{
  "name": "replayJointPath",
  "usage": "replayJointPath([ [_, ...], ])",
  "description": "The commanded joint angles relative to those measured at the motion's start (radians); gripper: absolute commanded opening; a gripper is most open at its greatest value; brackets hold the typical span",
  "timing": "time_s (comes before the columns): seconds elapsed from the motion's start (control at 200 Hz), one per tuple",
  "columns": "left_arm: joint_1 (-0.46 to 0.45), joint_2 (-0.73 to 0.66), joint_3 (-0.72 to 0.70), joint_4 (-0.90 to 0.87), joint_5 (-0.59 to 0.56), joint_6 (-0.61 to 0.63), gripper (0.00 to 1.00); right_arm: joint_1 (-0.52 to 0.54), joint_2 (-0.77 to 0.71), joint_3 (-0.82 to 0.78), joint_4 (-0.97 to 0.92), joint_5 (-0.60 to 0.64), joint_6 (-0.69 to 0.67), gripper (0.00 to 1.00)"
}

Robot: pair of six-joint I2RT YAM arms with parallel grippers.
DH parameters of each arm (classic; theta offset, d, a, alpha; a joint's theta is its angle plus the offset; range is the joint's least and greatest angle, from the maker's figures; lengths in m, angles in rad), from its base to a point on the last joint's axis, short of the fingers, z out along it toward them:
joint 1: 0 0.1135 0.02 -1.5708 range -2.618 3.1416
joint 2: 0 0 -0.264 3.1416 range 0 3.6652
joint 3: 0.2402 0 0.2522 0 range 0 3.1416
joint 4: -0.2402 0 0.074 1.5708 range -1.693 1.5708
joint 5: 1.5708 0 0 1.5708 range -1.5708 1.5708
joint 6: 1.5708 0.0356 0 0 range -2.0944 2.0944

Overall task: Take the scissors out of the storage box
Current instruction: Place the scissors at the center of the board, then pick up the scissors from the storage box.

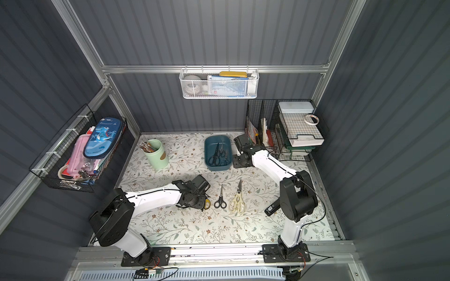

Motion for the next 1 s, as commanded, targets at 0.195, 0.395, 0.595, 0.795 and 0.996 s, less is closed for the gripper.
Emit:
replayJointPath([
  [0.195, 0.015, 0.016, 0.331, -0.046, -0.074, 0.057, 0.35, 0.000, -0.011, 0.040, -0.037, 0.033, -0.012, 0.41],
  [0.395, 0.088, 0.277, 0.628, 0.036, -0.039, 0.192, 0.37, -0.001, -0.005, 0.048, -0.024, -0.007, -0.002, 0.41],
  [0.595, 0.193, 0.492, 0.858, 0.040, 0.025, 0.246, 0.37, -0.006, -0.002, 0.032, -0.030, 0.020, -0.010, 0.41],
  [0.795, 0.227, 0.618, 0.975, 0.064, 0.035, 0.311, 0.37, -0.029, -0.005, 0.004, 0.026, -0.067, 0.026, 0.41],
  [0.996, 0.228, 0.686, 1.021, 0.078, 0.040, 0.336, 0.36, -0.032, 0.020, 0.034, 0.021, -0.079, 0.025, 0.40],
])
